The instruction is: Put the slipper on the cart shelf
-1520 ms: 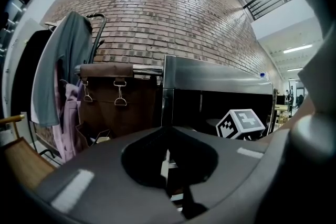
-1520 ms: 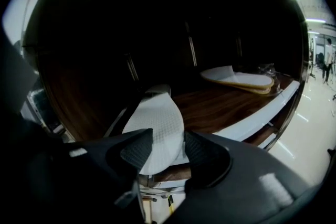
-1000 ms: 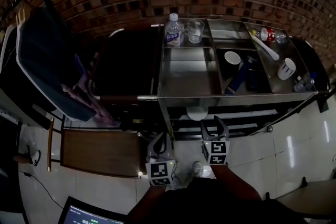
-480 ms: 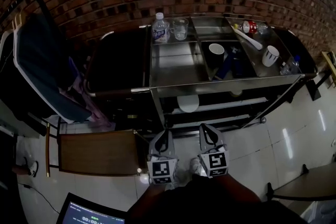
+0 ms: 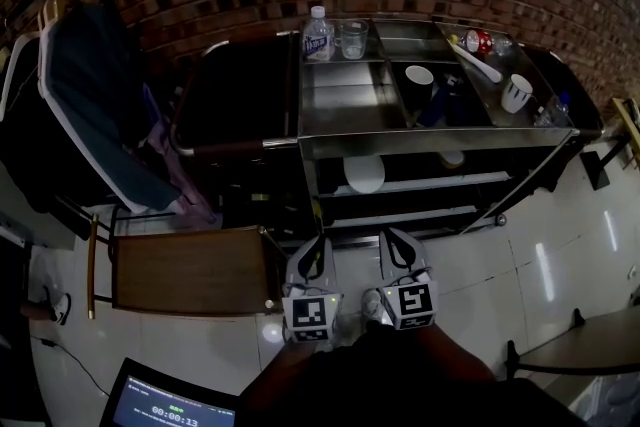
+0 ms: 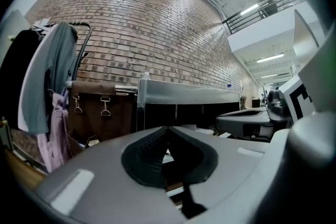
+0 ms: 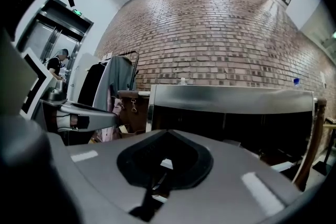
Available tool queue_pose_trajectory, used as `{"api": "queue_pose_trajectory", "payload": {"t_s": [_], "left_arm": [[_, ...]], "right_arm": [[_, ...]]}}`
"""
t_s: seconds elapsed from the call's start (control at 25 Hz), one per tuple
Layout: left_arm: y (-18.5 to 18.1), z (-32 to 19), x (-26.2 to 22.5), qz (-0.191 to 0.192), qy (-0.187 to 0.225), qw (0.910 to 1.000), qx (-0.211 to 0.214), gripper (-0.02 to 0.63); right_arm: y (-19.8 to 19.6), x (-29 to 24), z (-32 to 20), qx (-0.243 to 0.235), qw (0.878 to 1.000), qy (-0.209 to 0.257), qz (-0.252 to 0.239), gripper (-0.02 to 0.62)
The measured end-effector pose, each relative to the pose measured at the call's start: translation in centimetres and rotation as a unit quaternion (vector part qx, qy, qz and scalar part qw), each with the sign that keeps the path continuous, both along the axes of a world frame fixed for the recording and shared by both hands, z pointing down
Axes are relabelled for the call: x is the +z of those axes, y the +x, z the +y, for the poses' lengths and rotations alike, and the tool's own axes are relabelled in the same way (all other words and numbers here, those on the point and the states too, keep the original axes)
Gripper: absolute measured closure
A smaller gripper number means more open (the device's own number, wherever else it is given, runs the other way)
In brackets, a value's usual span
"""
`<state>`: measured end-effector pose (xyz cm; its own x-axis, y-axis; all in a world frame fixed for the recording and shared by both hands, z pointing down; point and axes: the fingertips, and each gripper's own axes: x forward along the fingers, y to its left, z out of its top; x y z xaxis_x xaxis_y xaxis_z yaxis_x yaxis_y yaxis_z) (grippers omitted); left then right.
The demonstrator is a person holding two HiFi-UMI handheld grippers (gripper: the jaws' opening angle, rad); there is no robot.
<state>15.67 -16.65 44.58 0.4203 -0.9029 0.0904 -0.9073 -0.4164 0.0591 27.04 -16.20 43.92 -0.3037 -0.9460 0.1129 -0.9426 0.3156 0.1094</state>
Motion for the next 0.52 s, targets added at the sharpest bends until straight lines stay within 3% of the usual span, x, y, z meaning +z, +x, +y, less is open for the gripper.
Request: {"api": "queue_pose_trajectory", "payload": {"t_s": [0.52], "left_arm": [[-0.7,1.8,-0.5,-0.005,0.007,1.0,0.003,0.591]], "right_arm": [[-0.6,-0.1,1.5,0.011,1.0,0.006,0.008,0.594]]}}
